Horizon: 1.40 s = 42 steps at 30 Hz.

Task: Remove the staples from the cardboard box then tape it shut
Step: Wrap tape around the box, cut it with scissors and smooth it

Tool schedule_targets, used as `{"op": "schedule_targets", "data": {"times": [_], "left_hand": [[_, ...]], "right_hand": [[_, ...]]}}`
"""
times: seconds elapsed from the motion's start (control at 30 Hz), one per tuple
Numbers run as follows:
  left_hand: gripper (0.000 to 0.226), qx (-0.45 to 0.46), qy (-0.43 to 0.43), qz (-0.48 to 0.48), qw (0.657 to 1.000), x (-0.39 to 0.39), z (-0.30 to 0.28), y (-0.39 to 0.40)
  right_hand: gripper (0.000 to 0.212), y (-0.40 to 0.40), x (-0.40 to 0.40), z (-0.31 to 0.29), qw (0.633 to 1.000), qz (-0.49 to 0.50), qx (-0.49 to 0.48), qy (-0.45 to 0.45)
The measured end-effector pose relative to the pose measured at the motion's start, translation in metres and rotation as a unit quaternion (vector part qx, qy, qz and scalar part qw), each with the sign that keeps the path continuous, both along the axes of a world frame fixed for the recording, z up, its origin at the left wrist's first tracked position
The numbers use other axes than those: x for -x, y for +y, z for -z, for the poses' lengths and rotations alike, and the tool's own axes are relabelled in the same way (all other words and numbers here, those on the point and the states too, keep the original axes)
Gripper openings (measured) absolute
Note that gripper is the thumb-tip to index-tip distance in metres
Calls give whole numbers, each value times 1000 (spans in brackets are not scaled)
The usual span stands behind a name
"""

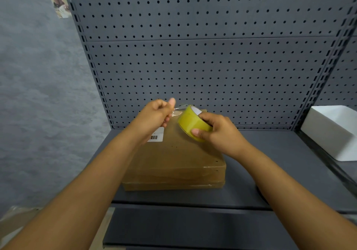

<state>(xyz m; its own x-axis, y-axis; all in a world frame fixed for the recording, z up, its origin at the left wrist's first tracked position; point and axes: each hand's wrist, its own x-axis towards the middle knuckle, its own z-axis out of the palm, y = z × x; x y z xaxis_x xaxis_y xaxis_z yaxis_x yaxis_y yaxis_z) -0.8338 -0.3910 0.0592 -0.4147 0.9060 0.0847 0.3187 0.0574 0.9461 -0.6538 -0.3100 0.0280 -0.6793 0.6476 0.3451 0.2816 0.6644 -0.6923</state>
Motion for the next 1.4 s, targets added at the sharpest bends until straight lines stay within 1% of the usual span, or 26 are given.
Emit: {"op": "schedule_targets", "data": {"times": [0.1,0.13,0.2,0.23,0.33,0.37,0.5,0.6,0.67,0.73,0.77,0.83,0.93,1.07,1.13,1.23,1.33,1.4], "left_hand": [[25,-9,112,-60,992,-1,5,3],[23,-16,136,-80,987,0,7,4],[24,-19,153,-93,984,0,9,6],[24,-20,152,-90,984,0,10,6],[11,-32,145,-69,987,-1,9,7],[10,-36,140,-68,987,-1,8,6],[11,-46,138,-86,986,-6,5,5],[20,-55,124,-72,988,-8,2,4],[19,-63,138,-60,987,-9,1,5],[15,-87,148,-56,984,-12,1,5],[14,-104,153,-57,981,-14,1,5],[16,-135,159,-69,976,-18,1,4],[18,-170,150,-91,970,-23,0,3],[15,-203,119,-119,965,-25,-3,-2],[13,-199,112,-121,966,-25,-3,-5],[14,-148,74,-122,979,-19,-3,-8],[21,-98,47,-131,985,-13,-3,-11],[21,-81,46,-134,987,-12,-2,-14]], "right_hand": [[10,-2,1,0,1000,-6,-2,-7],[11,-2,1,0,1000,-6,-4,-9],[12,-3,0,-1,1000,-9,-6,-11],[13,-4,-1,-1,1000,-11,-5,-13],[15,-3,-3,-2,1000,-10,-8,-15],[16,-3,-4,-2,1000,-8,-9,-13],[18,-4,-5,-2,1000,-4,-13,-19],[19,-4,-6,-1,1000,4,-14,-14],[22,-4,-6,1,999,10,-22,-20],[21,-5,-7,2,999,15,-31,-29],[17,-5,-7,1,999,18,-33,-30],[18,-4,-8,-3,999,24,-35,-18],[21,-1,-9,-17,998,39,-38,-12],[26,5,-8,-32,995,59,-64,-50],[30,8,-10,-35,992,79,-73,-69],[32,11,-15,-40,991,81,-78,-71],[33,12,-17,-41,993,82,-76,-47],[35,11,-15,-42,994,82,-68,-17]]}}
